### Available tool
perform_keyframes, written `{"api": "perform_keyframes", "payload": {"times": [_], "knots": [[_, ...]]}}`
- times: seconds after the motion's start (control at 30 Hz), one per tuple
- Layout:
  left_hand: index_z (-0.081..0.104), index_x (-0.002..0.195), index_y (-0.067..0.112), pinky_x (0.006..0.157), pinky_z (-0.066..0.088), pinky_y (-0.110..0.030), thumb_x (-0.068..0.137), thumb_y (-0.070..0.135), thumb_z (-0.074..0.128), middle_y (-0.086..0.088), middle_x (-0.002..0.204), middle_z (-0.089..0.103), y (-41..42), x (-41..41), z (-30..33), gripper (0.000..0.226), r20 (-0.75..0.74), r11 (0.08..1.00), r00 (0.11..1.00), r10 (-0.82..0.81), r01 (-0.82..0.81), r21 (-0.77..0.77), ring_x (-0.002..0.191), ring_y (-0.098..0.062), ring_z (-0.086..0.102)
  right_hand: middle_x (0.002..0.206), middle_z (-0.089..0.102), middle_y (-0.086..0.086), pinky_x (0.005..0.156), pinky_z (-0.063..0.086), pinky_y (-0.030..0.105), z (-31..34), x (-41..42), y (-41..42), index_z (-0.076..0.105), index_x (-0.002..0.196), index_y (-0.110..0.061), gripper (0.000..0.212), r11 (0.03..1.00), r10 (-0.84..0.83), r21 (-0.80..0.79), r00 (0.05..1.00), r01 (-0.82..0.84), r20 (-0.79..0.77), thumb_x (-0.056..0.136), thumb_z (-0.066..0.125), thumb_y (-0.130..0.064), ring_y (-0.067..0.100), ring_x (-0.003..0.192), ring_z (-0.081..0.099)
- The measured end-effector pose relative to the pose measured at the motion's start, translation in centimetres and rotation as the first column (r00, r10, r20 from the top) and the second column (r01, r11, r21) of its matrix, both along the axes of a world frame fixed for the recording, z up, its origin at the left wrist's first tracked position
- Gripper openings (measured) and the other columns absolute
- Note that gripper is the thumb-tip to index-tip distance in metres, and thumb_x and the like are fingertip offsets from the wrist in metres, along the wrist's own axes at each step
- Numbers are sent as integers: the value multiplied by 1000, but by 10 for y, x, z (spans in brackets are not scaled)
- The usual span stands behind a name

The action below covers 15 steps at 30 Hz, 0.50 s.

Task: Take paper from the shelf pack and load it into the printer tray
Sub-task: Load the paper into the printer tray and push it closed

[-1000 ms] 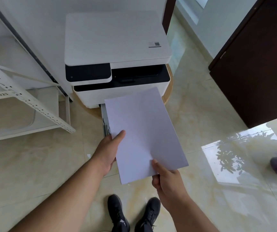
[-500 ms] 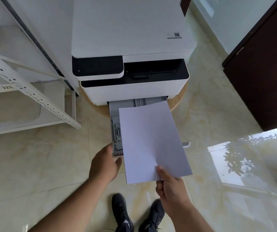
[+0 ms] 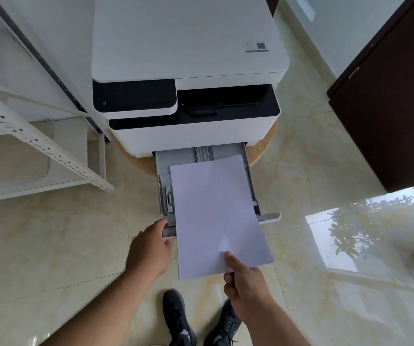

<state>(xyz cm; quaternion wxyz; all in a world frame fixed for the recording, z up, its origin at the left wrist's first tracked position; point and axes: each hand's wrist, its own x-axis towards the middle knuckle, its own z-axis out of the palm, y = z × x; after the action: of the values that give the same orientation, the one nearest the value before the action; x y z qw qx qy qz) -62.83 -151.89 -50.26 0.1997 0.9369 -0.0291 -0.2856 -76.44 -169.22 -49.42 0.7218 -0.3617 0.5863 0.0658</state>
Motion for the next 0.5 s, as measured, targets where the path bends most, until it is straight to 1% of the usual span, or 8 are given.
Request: {"api": "perform_keyframes", "payload": {"times": [0.1,0.2,0.37,0.43,0.47,0.5], "knots": [[41,154,30,104,49,-40,100,31,56,0,150,57,0,0,1,57,-5,1000,1000,7,-7,-4,130,-28,57,51,49,1,41,23,25,1,1,1,69,100,-5,12,1000,1,19,1000,-1,-12,94,74,-14,14,44,39],[42,154,31,102,51,-40,99,31,57,0,149,58,0,1,4,56,-13,1000,1000,20,-20,-19,130,-27,58,53,52,1,41,24,25,1,2,1,68,103,-4,13,1000,-12,14,1000,12,-4,94,74,-12,14,44,41],[42,153,29,106,48,-40,100,31,57,1,152,55,-2,1,9,55,-38,998,999,38,-40,-46,133,-25,55,52,50,1,38,25,24,-1,3,2,68,102,-5,10,1000,-1,-21,1000,1,25,96,72,-11,13,42,39],[48,148,25,104,48,-36,100,29,56,2,152,53,-7,0,15,49,27,989,994,102,-98,-111,132,-23,56,51,46,1,39,25,23,2,3,3,68,96,-6,6,999,8,-37,998,-6,60,96,70,-11,13,42,36],[53,144,24,100,48,-34,101,29,56,3,148,55,-11,0,20,44,59,975,986,159,-147,-168,127,-20,58,51,44,1,39,25,23,4,3,3,67,93,-7,6,999,8,-40,997,-5,75,97,70,-11,13,42,35],[56,140,23,96,48,-32,101,30,57,3,143,59,-14,-1,24,40,57,948,971,234,-215,-236,120,-18,62,51,43,1,40,24,23,6,2,2,67,91,-7,7,999,6,-39,996,-2,86,97,70,-10,13,42,34]]}}
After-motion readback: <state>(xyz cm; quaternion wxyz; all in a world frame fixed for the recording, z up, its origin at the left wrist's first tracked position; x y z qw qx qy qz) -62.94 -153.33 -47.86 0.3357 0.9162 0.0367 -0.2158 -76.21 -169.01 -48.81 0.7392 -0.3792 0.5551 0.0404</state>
